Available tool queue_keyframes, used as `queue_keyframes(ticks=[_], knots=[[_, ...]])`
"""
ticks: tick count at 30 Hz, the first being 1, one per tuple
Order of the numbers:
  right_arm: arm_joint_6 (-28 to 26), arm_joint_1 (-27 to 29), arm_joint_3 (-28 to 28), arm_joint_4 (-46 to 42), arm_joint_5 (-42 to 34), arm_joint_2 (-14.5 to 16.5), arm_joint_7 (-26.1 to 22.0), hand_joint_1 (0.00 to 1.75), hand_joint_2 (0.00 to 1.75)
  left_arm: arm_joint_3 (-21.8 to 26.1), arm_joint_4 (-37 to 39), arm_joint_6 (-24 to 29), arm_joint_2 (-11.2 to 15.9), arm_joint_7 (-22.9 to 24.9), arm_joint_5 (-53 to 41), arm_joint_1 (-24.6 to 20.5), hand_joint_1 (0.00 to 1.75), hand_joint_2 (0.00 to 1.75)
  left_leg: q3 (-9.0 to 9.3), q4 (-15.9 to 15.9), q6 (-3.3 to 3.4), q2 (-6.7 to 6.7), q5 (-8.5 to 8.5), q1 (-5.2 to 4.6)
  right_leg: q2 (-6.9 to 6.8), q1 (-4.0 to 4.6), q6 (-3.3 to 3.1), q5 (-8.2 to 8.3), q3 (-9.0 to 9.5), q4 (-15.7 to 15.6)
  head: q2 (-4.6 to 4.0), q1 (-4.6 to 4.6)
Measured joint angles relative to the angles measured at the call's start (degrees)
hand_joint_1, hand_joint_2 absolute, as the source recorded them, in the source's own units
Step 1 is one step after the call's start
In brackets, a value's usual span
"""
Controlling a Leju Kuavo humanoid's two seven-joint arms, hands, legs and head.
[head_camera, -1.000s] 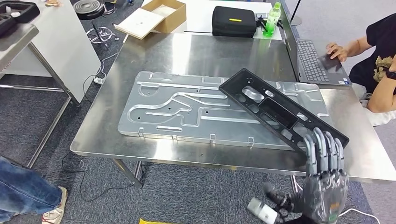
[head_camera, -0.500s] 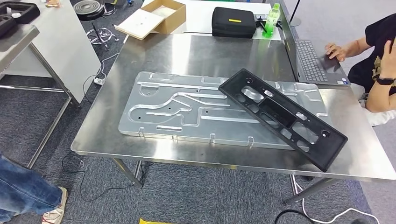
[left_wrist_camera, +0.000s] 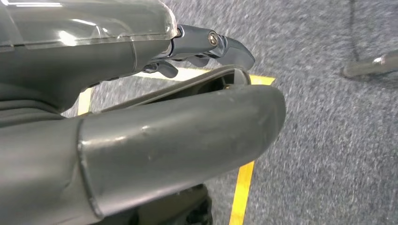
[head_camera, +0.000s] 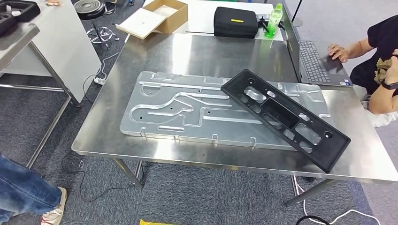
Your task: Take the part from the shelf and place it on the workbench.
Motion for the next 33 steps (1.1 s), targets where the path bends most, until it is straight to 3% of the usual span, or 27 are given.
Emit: queue_keyframes(ticks=[2, 3, 6, 7, 8, 9, 11, 13, 16, 18, 21, 22, 23, 24, 26, 27, 29, 31, 33], knots=[[0.00, 0.59, -0.16, 0.19, -0.01, 0.01, -1.53, 0.00, 0.00, 0.35, 0.00, -0.66, 0.01, -0.17, -0.30, -0.01, 0.00, 0.00, 0.01, -0.43, 0.80, 0.04, 0.39, 0.01, 0.00, -0.23, 0.54, -0.62, -0.26, 0.71, 0.00, 0.02], [0.00, 0.98, -0.17, 0.46, 0.09, 0.01, -2.21, 0.00, 0.00, 0.44, 0.00, -0.93, 0.01, -0.21, -0.41, -0.04, 0.00, 0.00, 0.02, -0.65, 1.18, 0.07, 0.59, 0.06, 0.02, -0.31, 0.75, -1.72, -0.91, 2.22, 0.00, 0.02], [0.01, 1.54, 0.05, 2.66, 2.03, -0.54, -1.62, 0.00, 0.00, 0.47, 0.00, -1.29, 0.02, -0.57, -1.47, -0.06, 0.00, 0.00, -0.12, -0.76, 1.66, 0.19, 0.72, -0.14, 0.03, -0.36, 1.12, -6.61, -5.50, 11.78, 0.00, 0.02], [0.02, 1.53, 0.23, 3.58, 2.90, -1.03, -0.69, 0.00, 0.00, 0.46, 0.00, -1.35, 0.02, -0.73, -1.87, -0.05, 0.00, 0.00, -0.13, -0.75, 1.71, 0.21, 0.70, -0.26, 0.03, -0.37, 1.15, -7.14, -6.66, 14.09, 0.00, 0.02], [0.02, 1.48, 0.44, 4.37, 3.67, -1.62, 0.30, 0.00, 0.00, 0.43, 0.00, -1.39, 0.02, -0.87, -2.18, -0.04, 0.00, 0.00, -0.10, -0.74, 1.76, 0.20, 0.68, -0.35, 0.02, -0.36, 1.09, -6.56, -6.86, 14.45, 0.00, 0.02], [0.02, 1.42, 0.69, 5.01, 4.37, -2.20, 1.16, 0.00, 0.00, 0.39, 0.00, -1.43, 0.02, -1.00, -2.41, -0.05, 0.00, 0.00, -0.01, -0.73, 1.78, 0.17, 0.66, -0.43, 0.02, -0.33, 0.93, -5.00, -6.01, 12.72, 0.00, 0.02], [0.02, 1.23, 1.29, 6.04, 5.52, -3.36, 2.66, 0.00, 0.00, 0.29, 0.00, -1.45, 0.00, -1.22, -2.87, -0.08, 0.00, 0.00, 0.19, -0.72, 1.72, 0.06, 0.58, -0.57, 0.03, -0.11, 0.35, -1.31, -2.54, 5.71, 0.00, 0.02], [0.01, 1.00, 1.87, 6.77, 6.05, -4.20, 3.39, 0.00, 0.00, 0.22, 0.00, -1.45, -0.02, -1.32, -3.09, -0.16, 0.00, 0.00, 0.13, -0.64, 1.41, 0.01, 0.51, -0.71, 0.05, 0.27, -0.20, 0.20, -0.31, 0.70, 0.00, 0.01], [0.01, 0.87, 2.39, 7.46, 6.46, -4.91, 4.02, 0.00, 0.00, 0.17, 0.00, -1.48, -0.03, -1.38, -3.14, -0.25, 0.00, 0.00, -0.01, -0.58, 0.62, 0.02, 0.42, -0.63, 0.08, 0.44, -0.79, 0.32, -0.06, -0.52, 0.00, -0.01], [0.05, 0.63, 2.88, 7.98, 7.67, -5.57, 5.93, 0.00, 0.00, 0.09, 0.00, -1.68, -0.02, -1.39, -3.26, -0.28, 0.00, 0.00, -0.73, 1.35, 0.12, 0.04, -0.98, -0.56, -0.03, 0.17, -1.40, 0.67, 0.30, -1.21, 0.00, -0.02], [0.13, -0.02, 4.44, 9.31, 9.59, -7.51, 10.23, 0.00, 0.00, -0.17, 0.00, -1.74, -0.01, -1.17, -3.65, -0.26, 0.00, 0.00, -5.22, 10.95, -0.49, 0.03, -5.95, -0.34, -0.25, 0.09, -1.98, 0.81, 0.42, -1.50, 0.00, -0.07], [0.13, -0.13, 5.00, 9.70, 9.76, -8.22, 11.14, 0.00, 0.00, -0.23, 0.00, -1.62, -0.01, -0.97, -3.79, -0.22, 0.00, 0.00, -6.54, 13.67, -0.68, 0.04, -6.81, -0.21, -0.29, 0.09, -1.99, 0.79, 0.41, -1.48, 0.00, -0.06], [0.13, -0.18, 5.57, 10.00, 9.78, -8.90, 11.69, 0.00, 0.00, -0.26, 0.00, -1.51, 0.00, -0.76, -3.87, -0.14, 0.00, 0.00, -6.96, 14.49, -0.84, 0.05, -6.52, -0.07, -0.30, 0.08, -1.97, 0.75, 0.43, -1.44, 0.00, -0.06], [0.13, -0.20, 6.15, 10.25, 9.77, -9.53, 12.00, 0.00, 0.00, -0.27, 0.00, -1.45, 0.02, -0.59, -3.92, -0.09, 0.00, 0.00, -6.38, 13.26, -0.96, 0.06, -5.23, 0.08, -0.29, 0.04, -1.90, 0.70, 0.46, -1.34, 0.00, -0.07], [0.13, -0.21, 7.21, 10.69, 9.82, -10.56, 12.24, 0.00, 0.00, -0.28, 0.00, -1.46, 0.10, -0.42, -3.94, -0.07, 0.00, 0.00, -3.10, 6.41, -1.00, 0.08, -1.49, 0.31, -0.24, -0.04, -1.53, 0.43, 0.47, -0.93, 0.00, -0.07], [0.12, -0.22, 7.59, 10.86, 9.87, -10.97, 12.29, 0.00, 0.00, -0.29, 0.00, -1.48, 0.14, -0.38, -3.95, -0.12, 0.00, 0.00, -1.60, 3.23, -0.86, 0.05, -0.40, 0.27, -0.21, 0.00, -1.20, 0.20, 0.37, -0.54, 0.00, -0.05], [0.11, -0.22, 8.11, 11.10, 10.01, -11.63, 12.34, 0.00, 0.00, -0.34, 0.00, -1.51, 0.18, -0.33, -3.96, -0.14, 0.00, 0.00, -0.31, 0.25, -0.35, -0.02, 0.07, 0.05, -0.19, 0.11, -0.48, -0.05, 0.12, -0.06, 0.00, -0.01], [0.11, -0.22, 8.47, 11.27, 10.09, -12.07, 12.36, 0.00, 0.00, -0.38, 0.00, -1.51, 0.22, -0.30, -3.95, -0.02, 0.00, 0.00, -0.29, -0.09, 0.42, -0.03, 0.26, -0.10, -0.18, -0.02, 0.14, -0.04, -0.03, 0.01, 0.00, 0.00], [0.10, -0.21, 8.69, 11.42, 10.13, -12.41, 12.36, 0.00, 0.00, -0.42, 0.00, -1.51, 0.25, -0.29, -3.94, 0.02, 0.00, 0.00, -0.21, -0.60, 1.20, 0.02, 0.68, -0.06, -0.14, -0.25, 0.64, -1.16, -0.63, 1.40, 0.00, 0.00]])
